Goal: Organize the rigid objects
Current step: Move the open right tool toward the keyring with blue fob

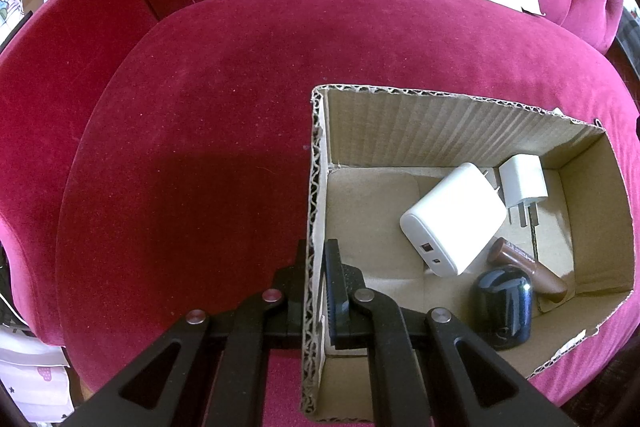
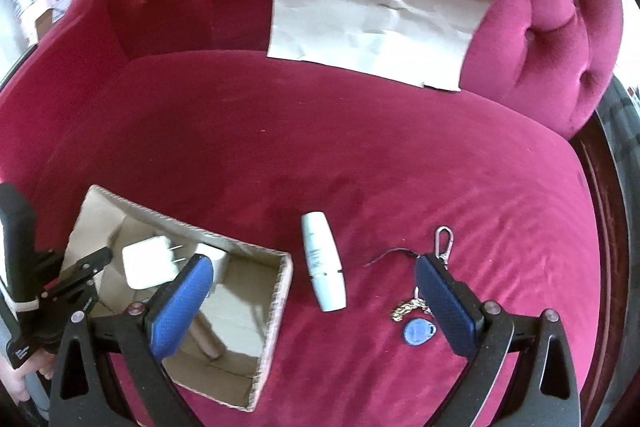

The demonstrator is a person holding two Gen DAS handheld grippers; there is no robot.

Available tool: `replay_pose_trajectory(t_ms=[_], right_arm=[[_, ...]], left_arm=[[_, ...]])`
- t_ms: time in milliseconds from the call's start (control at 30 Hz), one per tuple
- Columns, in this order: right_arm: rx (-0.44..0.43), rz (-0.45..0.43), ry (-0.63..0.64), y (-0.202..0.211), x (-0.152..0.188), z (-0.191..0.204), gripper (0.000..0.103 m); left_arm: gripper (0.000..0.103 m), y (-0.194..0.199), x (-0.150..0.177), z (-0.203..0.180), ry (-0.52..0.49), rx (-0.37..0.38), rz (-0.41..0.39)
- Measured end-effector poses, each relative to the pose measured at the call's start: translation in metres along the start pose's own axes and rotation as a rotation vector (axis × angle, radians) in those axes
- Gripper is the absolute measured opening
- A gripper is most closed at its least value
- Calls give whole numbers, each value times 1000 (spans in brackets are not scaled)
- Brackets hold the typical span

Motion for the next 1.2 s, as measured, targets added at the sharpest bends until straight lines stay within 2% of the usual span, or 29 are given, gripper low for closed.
replay_pose_trajectory(t_ms=[600, 1200], right_arm=[[94, 13, -132, -19, 7, -61, 103], [190, 111, -239, -65, 28, -118, 103]], left_arm=[[6, 0, 0, -1, 1, 0, 0], [6, 0, 0, -1, 1, -1, 0]])
Point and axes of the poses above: each gripper's, at about its wrist camera, not at the fingertips, and y roughly against the way its jaws point, z to its left, x to its underside, the point moved 2 cm from there along -y, roughly the way its jaws point
